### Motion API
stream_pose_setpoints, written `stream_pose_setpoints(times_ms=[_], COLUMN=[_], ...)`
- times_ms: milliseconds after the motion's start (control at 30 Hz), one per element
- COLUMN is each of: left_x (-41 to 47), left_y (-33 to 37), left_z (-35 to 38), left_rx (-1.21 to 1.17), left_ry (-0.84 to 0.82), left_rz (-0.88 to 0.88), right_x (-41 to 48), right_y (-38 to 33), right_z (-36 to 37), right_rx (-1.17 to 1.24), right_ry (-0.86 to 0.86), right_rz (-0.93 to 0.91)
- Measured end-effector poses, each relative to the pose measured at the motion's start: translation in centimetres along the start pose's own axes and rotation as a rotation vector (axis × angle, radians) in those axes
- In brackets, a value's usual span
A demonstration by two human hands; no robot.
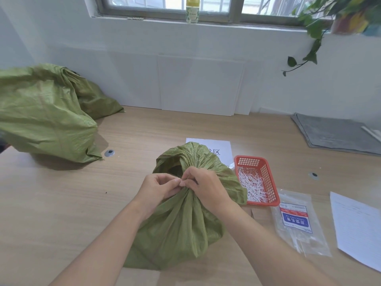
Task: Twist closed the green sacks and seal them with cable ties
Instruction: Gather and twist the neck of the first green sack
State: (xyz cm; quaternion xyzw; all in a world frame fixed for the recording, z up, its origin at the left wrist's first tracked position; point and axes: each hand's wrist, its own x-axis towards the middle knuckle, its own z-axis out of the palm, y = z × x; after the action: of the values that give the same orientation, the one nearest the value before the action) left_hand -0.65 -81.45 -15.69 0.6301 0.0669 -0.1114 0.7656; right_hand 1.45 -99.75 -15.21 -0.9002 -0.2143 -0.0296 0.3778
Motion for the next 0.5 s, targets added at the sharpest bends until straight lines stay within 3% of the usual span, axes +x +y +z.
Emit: stream_pose_setpoints(times_ms=[300,400,500], left_x=[-0.1,-0.1,-0.1], left_y=[1.1,1.0,0.7], left_z=[-0.2,-0.2,0.4], left_rx=[0.039,0.054,0.235], left_ry=[-0.093,-0.077,-0.066], left_rz=[-0.107,-0.067,0.026], right_x=[-1.0,-1.5,-1.9], right_y=[-0.6,0.3,0.8], right_z=[-0.5,0.4,0.8], right_rx=[-0.11,-0.18,-0.169], right_ry=[-0.044,0.06,0.151], right_rz=[-0.114,-0.177,-0.17])
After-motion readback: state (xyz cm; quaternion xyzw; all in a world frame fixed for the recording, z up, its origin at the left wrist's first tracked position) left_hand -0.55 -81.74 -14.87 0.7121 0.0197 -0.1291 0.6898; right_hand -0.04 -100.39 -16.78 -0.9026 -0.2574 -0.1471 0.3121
